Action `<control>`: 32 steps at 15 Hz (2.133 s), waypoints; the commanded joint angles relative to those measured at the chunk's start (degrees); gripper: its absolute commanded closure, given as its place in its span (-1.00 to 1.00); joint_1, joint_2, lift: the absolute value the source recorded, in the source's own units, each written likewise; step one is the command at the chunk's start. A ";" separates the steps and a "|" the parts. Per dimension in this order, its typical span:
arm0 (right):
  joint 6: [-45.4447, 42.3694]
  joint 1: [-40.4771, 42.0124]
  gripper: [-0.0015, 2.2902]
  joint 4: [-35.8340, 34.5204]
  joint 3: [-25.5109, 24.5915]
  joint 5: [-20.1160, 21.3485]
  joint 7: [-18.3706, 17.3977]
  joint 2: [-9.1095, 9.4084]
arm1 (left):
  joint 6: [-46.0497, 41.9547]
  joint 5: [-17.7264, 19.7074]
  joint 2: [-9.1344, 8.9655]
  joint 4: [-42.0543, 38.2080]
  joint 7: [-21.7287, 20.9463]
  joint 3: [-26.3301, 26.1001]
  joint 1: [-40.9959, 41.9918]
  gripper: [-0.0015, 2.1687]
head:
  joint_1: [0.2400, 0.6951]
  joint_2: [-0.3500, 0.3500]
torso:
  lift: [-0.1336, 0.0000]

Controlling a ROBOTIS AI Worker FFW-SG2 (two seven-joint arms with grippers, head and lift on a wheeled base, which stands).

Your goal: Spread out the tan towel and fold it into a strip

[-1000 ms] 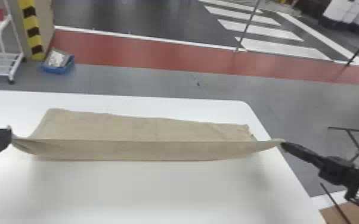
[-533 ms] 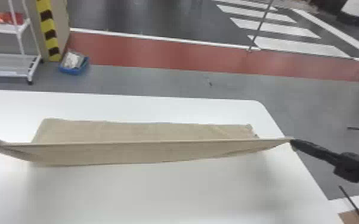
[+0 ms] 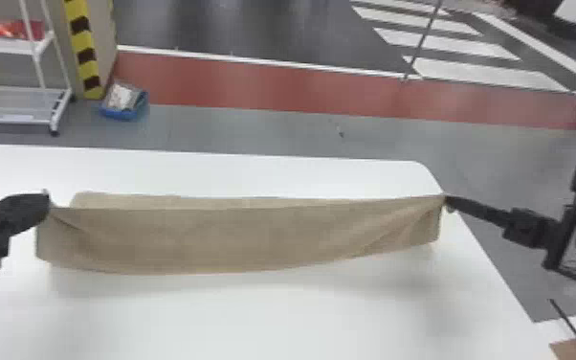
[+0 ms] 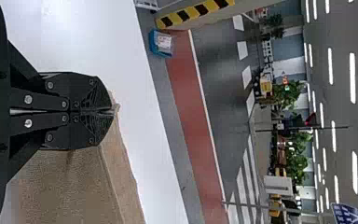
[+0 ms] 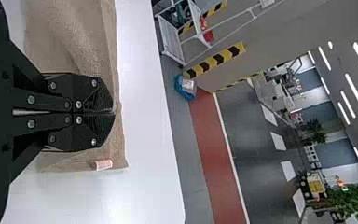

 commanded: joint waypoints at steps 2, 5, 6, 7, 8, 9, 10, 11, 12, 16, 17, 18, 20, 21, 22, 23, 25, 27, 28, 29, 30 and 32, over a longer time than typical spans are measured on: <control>-1.56 -6.48 0.49 8.59 3.40 3.38 -0.57 -1.10 | 0.00 -1.46 -0.47 6.05 0.12 -3.65 -6.21 0.33 | 1.00 -0.70 | -0.86; -6.13 -9.55 0.49 15.70 4.90 4.26 -1.63 -1.71 | -0.18 -2.51 -1.43 11.50 0.82 -6.37 -10.95 0.33 | 1.00 -0.72 | -0.86; -8.24 -9.82 0.49 17.55 5.51 4.43 -2.24 -1.80 | -0.53 -3.04 -1.78 12.82 0.91 -6.99 -12.01 0.33 | 1.00 -0.72 | -0.86; -9.29 -10.34 0.49 18.96 5.69 4.61 -2.42 -1.80 | -1.23 -3.13 -1.87 13.88 1.53 -7.25 -12.62 0.33 | 1.00 -0.72 | -0.86; -10.00 -10.52 0.49 19.66 5.69 4.69 -2.86 -1.89 | -1.23 -3.04 -1.87 14.23 1.53 -7.25 -13.06 0.33 | 1.00 -0.72 | -0.86; -10.52 -10.87 0.48 20.71 6.21 4.87 -3.65 -2.24 | -1.23 -3.13 -1.87 15.19 1.53 -7.78 -13.86 0.33 | 1.00 -0.72 | -0.86; -11.23 -11.75 0.48 22.03 6.65 5.22 -3.73 -2.41 | -1.41 -3.30 -2.14 16.69 1.53 -8.48 -15.00 0.33 | 1.00 -0.72 | -0.86; -11.93 -12.54 0.48 23.35 7.27 5.84 -3.91 -2.41 | -1.76 -4.10 -2.49 18.53 1.53 -9.36 -16.49 0.33 | 1.00 -0.73 | -0.86; -12.81 -13.24 0.48 24.32 8.15 6.45 -4.09 -2.41 | -2.81 -4.62 -2.93 20.12 1.53 -10.06 -17.37 0.33 | 1.00 -0.73 | -0.86; -15.45 -14.30 0.38 27.04 11.14 7.07 -5.67 -2.33 | -6.51 -6.29 -4.16 26.36 1.97 -12.44 -20.71 0.33 | 1.00 -0.73 | -0.86; -16.68 -15.00 0.38 28.36 11.75 7.16 -5.93 -2.33 | -7.03 -6.64 -4.51 27.94 1.97 -12.52 -21.41 0.33 | 1.00 -0.73 | -0.86; -17.91 -15.35 0.38 29.59 12.63 7.24 -6.72 -2.24 | -8.44 -7.08 -4.77 29.17 1.97 -12.70 -21.77 0.33 | 1.00 -0.72 | -0.86; -20.72 -16.32 0.38 31.79 13.60 7.33 -7.25 -2.33 | -10.20 -7.26 -4.77 29.87 1.97 -13.14 -21.94 0.33 | 1.00 -0.70 | -0.86; -21.42 -16.58 0.38 32.23 13.60 7.33 -7.69 -2.24 | -10.37 -7.26 -4.77 29.87 1.97 -13.05 -21.94 0.33 | 1.00 -0.70 | -0.86; -21.60 -16.58 0.38 32.23 13.33 7.24 -8.22 -2.33 | -10.37 -7.26 -4.77 29.61 1.97 -12.96 -21.77 0.33 | 1.00 -0.69 | -0.86; -21.60 -16.67 0.38 32.23 12.89 6.80 -8.22 -2.33 | -10.20 -6.91 -4.68 29.08 1.97 -12.70 -21.50 0.33 | 1.00 -0.69 | -0.86; -21.07 -17.20 0.38 32.23 12.37 6.19 -8.22 -2.33 | -9.67 -6.73 -4.33 28.29 1.97 -12.52 -21.06 0.33 | 0.99 -0.69 | -0.86; -20.19 -17.29 0.38 32.14 11.40 6.01 -8.13 -2.41 | -9.32 -6.73 -4.33 28.20 1.97 -12.44 -20.97 0.33 | 0.97 -0.70 | -0.86; -19.66 -17.29 0.38 32.14 10.87 5.93 -8.13 -2.50 | -9.32 -6.73 -4.33 28.11 1.97 -12.44 -20.89 0.33 | 0.97 -0.70 | -0.86; -19.66 -17.29 0.38 32.14 10.61 5.75 -8.13 -2.68 | -9.14 -6.73 -4.33 28.11 1.97 -12.44 -20.89 0.33 | 0.97 -0.70 | -0.86; -19.66 -17.29 0.38 32.14 10.61 5.66 -8.13 -2.94 | -9.14 -6.73 -4.33 28.11 1.97 -12.44 -20.97 0.33 | 0.97 -0.71 | -0.86; -19.49 -17.29 0.38 32.14 10.52 5.49 -8.22 -2.85 | -9.32 -6.73 -4.33 28.11 2.05 -12.44 -21.24 0.33 | 0.97 -0.72 | -0.86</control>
